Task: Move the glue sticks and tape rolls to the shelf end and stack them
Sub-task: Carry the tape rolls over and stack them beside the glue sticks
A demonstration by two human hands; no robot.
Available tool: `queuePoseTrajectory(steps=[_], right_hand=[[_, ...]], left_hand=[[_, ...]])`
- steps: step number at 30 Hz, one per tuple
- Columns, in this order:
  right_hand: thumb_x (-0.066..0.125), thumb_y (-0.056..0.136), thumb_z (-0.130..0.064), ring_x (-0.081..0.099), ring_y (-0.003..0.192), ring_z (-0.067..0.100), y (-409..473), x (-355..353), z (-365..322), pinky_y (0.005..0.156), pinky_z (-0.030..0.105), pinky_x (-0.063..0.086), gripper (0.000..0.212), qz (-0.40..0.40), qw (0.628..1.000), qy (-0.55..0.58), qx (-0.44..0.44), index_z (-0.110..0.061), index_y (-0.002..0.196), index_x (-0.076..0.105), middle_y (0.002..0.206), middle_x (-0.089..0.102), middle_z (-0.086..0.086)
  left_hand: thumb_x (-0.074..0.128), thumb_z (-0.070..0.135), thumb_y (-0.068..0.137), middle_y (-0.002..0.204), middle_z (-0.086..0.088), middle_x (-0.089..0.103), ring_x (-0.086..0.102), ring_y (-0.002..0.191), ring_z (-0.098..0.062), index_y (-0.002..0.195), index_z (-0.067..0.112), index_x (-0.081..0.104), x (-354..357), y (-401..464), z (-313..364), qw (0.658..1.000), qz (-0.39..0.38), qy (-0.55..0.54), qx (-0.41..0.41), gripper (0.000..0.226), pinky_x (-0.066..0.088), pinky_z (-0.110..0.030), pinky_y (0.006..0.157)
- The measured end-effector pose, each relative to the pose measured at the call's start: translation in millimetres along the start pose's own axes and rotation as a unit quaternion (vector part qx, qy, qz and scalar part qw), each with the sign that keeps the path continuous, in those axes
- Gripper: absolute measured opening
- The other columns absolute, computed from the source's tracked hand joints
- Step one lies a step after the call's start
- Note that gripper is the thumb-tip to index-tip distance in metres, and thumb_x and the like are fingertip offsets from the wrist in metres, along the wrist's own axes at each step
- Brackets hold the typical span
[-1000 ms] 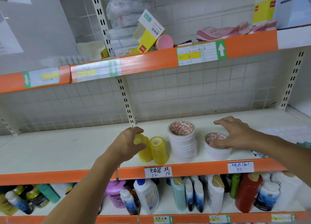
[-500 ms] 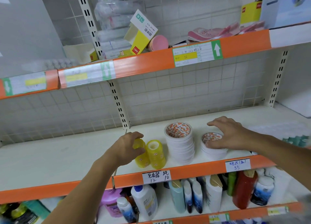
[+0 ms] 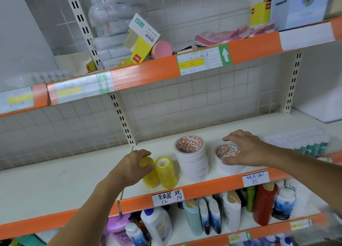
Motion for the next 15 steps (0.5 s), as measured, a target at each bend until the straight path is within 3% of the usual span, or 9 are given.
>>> queuePoseTrajectory(steps=[4,9,15], right_hand=[[0.071,0.075,-0.064,0.035,0.129,0.015,2.1,1.9,2.7,0.11,0.036,0.03,0.079,-0.002,1.0,0.002,-0.004,-0.035,0.143,0.042,0.139,0.038,-0.008],[0.072,0.077,-0.062,0.036,0.129,0.015,2.6,0.7,6.5,0.11,0.035,0.029,0.076,0.001,1.0,-0.001,-0.003,-0.034,0.142,0.043,0.138,0.039,-0.008],[0.072,0.077,-0.061,0.036,0.129,0.014,1.7,0.7,9.3,0.11,0.034,0.03,0.078,-0.004,1.0,-0.006,0.001,-0.033,0.143,0.042,0.139,0.039,-0.007]], left_hand=[[0.08,0.033,0.078,0.124,0.005,0.053,0.055,0.1,-0.013,0.137,0.028,0.05,1.3,1.4,-3.6,0.999,-0.035,-0.022,-0.016,0.066,0.044,-0.014,0.068],[0.083,0.025,0.076,0.124,0.004,0.054,0.058,0.097,-0.014,0.136,0.03,0.052,-2.0,6.7,-6.2,0.999,-0.04,-0.019,-0.015,0.067,0.042,-0.007,0.061],[0.082,0.023,0.077,0.126,0.003,0.053,0.059,0.1,-0.016,0.135,0.029,0.053,-0.7,11.8,-4.9,0.998,-0.051,-0.023,-0.014,0.065,0.052,-0.021,0.076]])
Point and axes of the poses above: each hand's wrist, its own y-axis towards the middle knuckle, its own x-axis out of the palm, z = x × y, the point moved 5 cm from there along y, towards the middle knuckle
